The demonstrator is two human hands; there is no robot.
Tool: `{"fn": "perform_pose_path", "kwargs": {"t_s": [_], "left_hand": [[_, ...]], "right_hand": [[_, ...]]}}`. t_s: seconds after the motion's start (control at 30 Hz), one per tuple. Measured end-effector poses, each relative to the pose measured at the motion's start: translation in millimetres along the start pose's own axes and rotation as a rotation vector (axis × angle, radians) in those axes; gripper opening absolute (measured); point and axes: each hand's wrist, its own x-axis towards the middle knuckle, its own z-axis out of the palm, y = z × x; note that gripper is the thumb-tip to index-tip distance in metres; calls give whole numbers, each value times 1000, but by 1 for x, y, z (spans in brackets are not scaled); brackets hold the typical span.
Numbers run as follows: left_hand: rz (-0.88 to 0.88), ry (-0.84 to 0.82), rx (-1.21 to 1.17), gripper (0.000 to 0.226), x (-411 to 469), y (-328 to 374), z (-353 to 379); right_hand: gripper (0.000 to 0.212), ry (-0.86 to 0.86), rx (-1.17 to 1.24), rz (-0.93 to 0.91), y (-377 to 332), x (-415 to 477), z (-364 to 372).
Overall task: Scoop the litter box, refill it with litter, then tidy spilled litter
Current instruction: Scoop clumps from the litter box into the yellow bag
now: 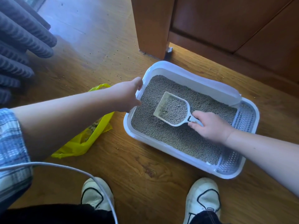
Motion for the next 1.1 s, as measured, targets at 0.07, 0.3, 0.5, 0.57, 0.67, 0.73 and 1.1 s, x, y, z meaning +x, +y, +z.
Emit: {"fn": "perform_pose_path", "kwargs": {"t_s": [0.07,0.3,0.5,0.57,0.67,0.73,1.1], "left_hand": [[3,1,5,38,0,0,0],[7,1,5,38,0,0,0],[7,7,8,39,-2,1,0],[7,8,8,40,-2,2,0],[7,1,6,39,-3,2,0],[6,6,7,39,-3,1,0],[6,5,-4,39,-4,2,0]], "right_hand": [[29,-7,4,3,-1,0,0],[30,-26,14,-24,-7,-2,4],[29,24,83,-40,-9,-2,2],[30,25,46,-52,-9,-1,1],[30,17,25,-52,-9,-1,1],[30,13,5,-52,-10,-1,0],[30,43,-95,-11,-18,-1,-8]]}}
